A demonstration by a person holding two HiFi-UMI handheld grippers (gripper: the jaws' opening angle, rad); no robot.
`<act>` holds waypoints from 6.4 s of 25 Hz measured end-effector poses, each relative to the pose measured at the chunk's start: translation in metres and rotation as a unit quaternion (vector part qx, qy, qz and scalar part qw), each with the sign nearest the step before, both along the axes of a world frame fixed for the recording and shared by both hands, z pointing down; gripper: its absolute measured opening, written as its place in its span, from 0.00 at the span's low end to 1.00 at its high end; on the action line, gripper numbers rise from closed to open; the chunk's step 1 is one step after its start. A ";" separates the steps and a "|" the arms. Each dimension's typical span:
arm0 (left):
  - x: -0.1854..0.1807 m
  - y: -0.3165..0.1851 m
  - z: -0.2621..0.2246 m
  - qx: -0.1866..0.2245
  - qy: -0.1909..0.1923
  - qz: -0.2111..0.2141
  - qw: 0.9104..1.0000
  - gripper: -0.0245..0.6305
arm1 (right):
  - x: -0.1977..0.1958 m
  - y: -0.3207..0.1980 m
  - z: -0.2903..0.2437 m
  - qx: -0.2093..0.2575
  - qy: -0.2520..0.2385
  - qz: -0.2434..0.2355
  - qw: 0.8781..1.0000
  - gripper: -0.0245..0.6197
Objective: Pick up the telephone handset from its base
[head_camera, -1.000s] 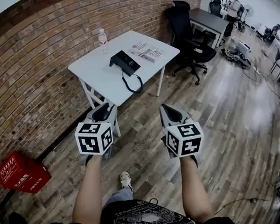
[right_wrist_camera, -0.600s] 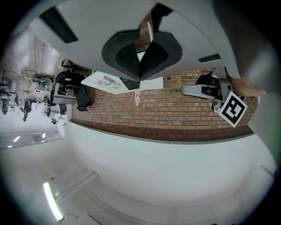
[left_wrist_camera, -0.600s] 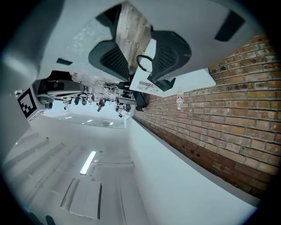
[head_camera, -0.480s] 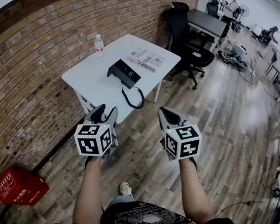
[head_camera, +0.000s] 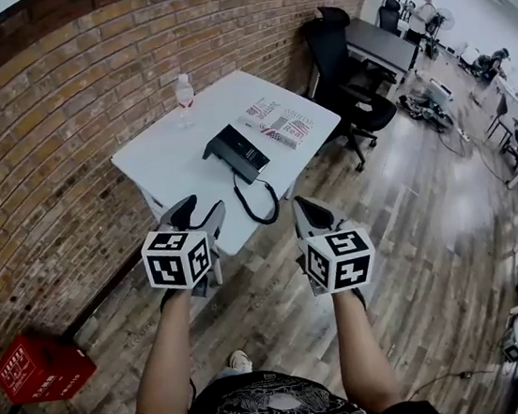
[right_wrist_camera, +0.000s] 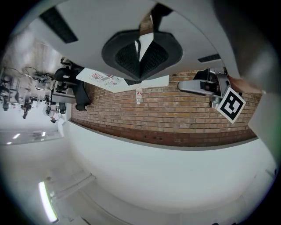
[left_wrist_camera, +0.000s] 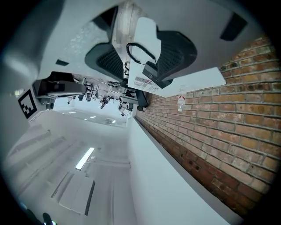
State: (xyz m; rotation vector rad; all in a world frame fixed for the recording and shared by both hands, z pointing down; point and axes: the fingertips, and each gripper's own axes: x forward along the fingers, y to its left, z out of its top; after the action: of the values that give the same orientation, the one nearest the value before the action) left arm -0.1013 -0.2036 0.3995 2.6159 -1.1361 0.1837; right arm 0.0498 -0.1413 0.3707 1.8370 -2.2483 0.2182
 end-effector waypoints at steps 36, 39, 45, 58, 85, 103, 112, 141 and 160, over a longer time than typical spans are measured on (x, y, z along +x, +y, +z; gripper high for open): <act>0.086 -0.181 0.097 -0.204 0.217 0.012 0.955 0.38 | 0.057 -0.207 0.020 -0.008 -0.020 -0.075 0.997 0.04; 0.086 -0.196 0.112 -0.223 0.234 -0.001 0.946 0.38 | 0.059 -0.227 0.025 -0.013 -0.020 -0.090 0.996 0.04; 0.094 -0.217 0.138 -0.259 0.258 -0.004 0.931 0.38 | 0.062 -0.261 0.038 -0.022 -0.024 -0.119 0.992 0.04; 0.100 -0.253 0.175 -0.286 0.285 -0.037 0.914 0.38 | 0.064 -0.321 0.064 -0.044 -0.031 -0.170 0.984 0.04; 0.113 -0.273 0.184 -0.318 0.329 -0.023 0.889 0.15 | 0.076 -0.365 0.090 -0.062 -0.040 -0.210 0.975 0.04; 0.125 -0.263 0.137 -0.293 0.332 0.004 0.896 0.15 | 0.109 -0.337 0.073 -0.054 -0.040 -0.163 0.984 0.04; 0.154 -0.246 0.095 -0.280 0.320 0.064 0.903 0.15 | 0.139 -0.295 0.057 -0.046 -0.041 -0.102 0.993 0.04; 0.190 -0.122 0.006 -0.227 0.293 0.206 0.906 0.15 | 0.169 -0.128 0.018 0.000 -0.029 0.049 0.998 0.04; 0.191 -0.064 -0.007 -0.204 0.281 0.235 0.908 0.15 | 0.171 -0.060 0.014 0.013 -0.005 0.091 0.996 0.04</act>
State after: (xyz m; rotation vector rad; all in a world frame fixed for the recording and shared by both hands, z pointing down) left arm 0.0894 -0.2675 0.3921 2.2782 -0.2302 -0.2098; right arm 0.2213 -0.2015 0.3852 2.0610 -2.0990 0.2297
